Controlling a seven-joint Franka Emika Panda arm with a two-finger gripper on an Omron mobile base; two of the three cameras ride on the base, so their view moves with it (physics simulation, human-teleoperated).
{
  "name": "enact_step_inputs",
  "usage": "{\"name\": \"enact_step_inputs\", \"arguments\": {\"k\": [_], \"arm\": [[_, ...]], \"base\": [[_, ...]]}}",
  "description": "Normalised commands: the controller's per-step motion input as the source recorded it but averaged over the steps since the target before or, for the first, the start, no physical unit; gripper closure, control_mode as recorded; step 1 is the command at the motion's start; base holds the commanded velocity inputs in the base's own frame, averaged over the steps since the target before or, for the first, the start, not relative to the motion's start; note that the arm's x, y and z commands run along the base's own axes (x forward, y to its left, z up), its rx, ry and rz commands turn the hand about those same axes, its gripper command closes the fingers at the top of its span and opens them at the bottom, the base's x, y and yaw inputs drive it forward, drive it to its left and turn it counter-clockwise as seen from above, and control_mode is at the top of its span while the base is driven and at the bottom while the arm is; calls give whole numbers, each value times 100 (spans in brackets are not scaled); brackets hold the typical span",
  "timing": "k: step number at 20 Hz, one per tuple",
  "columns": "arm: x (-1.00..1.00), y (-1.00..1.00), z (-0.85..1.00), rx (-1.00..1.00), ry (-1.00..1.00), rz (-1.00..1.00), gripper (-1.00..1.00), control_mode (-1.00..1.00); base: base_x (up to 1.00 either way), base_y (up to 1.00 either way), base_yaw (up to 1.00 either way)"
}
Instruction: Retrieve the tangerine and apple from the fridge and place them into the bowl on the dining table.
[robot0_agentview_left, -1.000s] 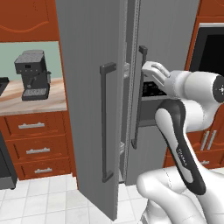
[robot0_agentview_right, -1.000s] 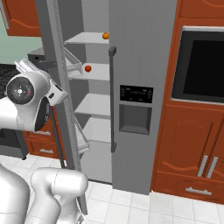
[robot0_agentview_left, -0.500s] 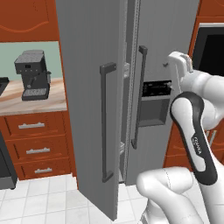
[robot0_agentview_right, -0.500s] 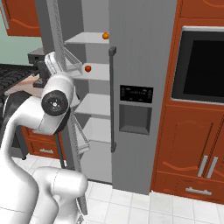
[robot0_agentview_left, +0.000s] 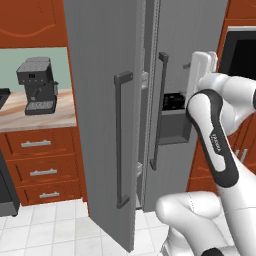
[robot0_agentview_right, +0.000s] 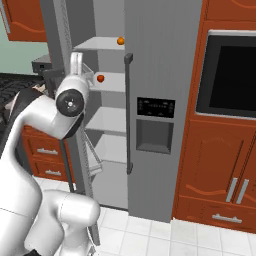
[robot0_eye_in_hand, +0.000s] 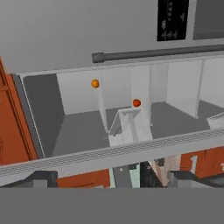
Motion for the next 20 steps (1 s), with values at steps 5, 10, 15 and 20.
{"name": "enact_step_inputs", "arguments": {"k": [5,10,15,20], "arm": [[41,13,3,4,4,13,-100,-100],[75,18,0,0,0,24,-100,-100],[96,4,0,0,3,24,-100,-100],[73,61,0,-5,1,18,-100,-100]], "base": [[0,0,0],[0,0,0],[0,0,0],[0,0,0]]}}
